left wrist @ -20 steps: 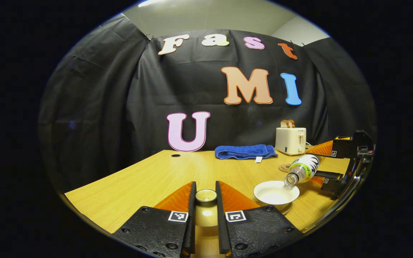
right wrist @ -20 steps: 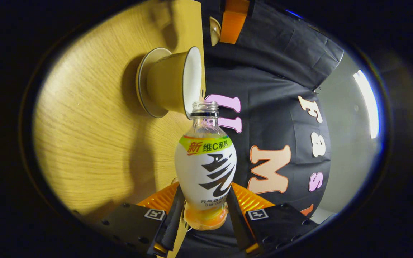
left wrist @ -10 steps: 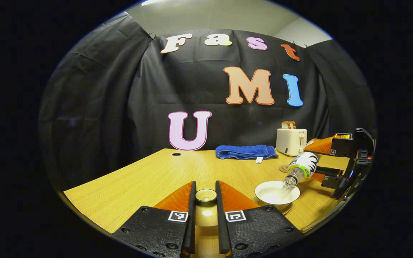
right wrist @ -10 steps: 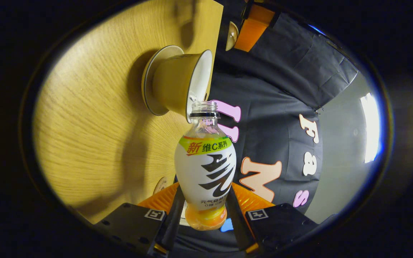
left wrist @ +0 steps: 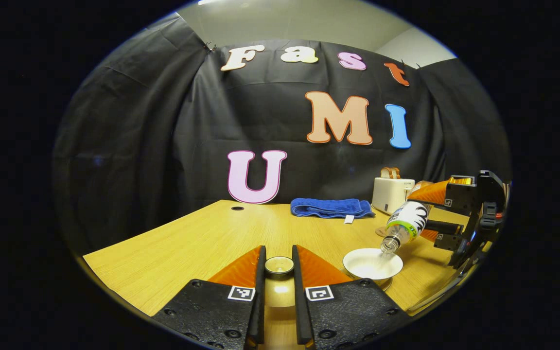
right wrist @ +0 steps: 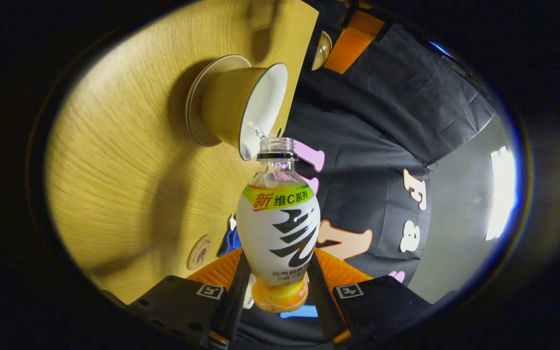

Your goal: Open the teacup lid with one hand, grasp the water bottle and pour water into the teacup with the other hand; after pouring, place the water bottle on the coaster and then close the teacup lid.

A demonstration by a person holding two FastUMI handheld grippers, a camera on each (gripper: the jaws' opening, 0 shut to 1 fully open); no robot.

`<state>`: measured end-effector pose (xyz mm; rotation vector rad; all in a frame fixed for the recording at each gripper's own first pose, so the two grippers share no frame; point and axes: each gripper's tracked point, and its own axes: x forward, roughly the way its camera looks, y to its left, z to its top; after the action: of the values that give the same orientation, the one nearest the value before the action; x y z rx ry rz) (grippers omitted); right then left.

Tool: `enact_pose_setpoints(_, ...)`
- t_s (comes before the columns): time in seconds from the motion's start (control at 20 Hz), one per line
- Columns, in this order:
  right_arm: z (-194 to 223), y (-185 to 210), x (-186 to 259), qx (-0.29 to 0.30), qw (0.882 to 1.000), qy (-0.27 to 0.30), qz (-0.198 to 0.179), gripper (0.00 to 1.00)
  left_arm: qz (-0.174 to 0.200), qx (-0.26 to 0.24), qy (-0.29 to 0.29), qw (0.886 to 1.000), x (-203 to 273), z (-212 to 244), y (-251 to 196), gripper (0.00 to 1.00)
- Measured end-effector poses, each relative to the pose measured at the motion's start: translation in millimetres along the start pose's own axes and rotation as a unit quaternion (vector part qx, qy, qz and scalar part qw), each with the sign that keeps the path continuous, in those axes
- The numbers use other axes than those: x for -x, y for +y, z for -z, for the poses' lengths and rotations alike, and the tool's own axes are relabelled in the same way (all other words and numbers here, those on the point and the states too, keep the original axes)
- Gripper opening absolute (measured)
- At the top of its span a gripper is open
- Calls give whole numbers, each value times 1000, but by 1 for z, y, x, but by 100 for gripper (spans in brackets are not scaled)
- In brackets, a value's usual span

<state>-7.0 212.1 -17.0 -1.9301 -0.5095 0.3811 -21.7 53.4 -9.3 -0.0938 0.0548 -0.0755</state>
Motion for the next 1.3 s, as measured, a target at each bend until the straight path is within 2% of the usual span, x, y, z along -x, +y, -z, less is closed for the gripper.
enact_pose_setpoints(0.3, 0, -4, -3, 48, 999, -27, 4, 68, 1, 2, -3, 1000, 2, -3, -1, 23)
enact_pose_setpoints(0.9, 0, -5, -2, 61, 998, -32, -1, 68, 5, 0, -5, 1000, 3, -7, -5, 23)
enact_pose_setpoints(1.0, 1, -3, -2, 38, 999, -29, -9, 69, 5, -2, -6, 1000, 3, -8, -6, 23)
enact_pose_setpoints(1.1, 4, 2, -2, -11, 999, -23, -22, 69, 6, -2, -7, 1000, 2, -10, -8, 23)
enact_pose_setpoints(1.3, 3, 13, 2, -107, 993, -9, -39, 68, 12, -1, -6, 1000, -1, -11, -15, 23)
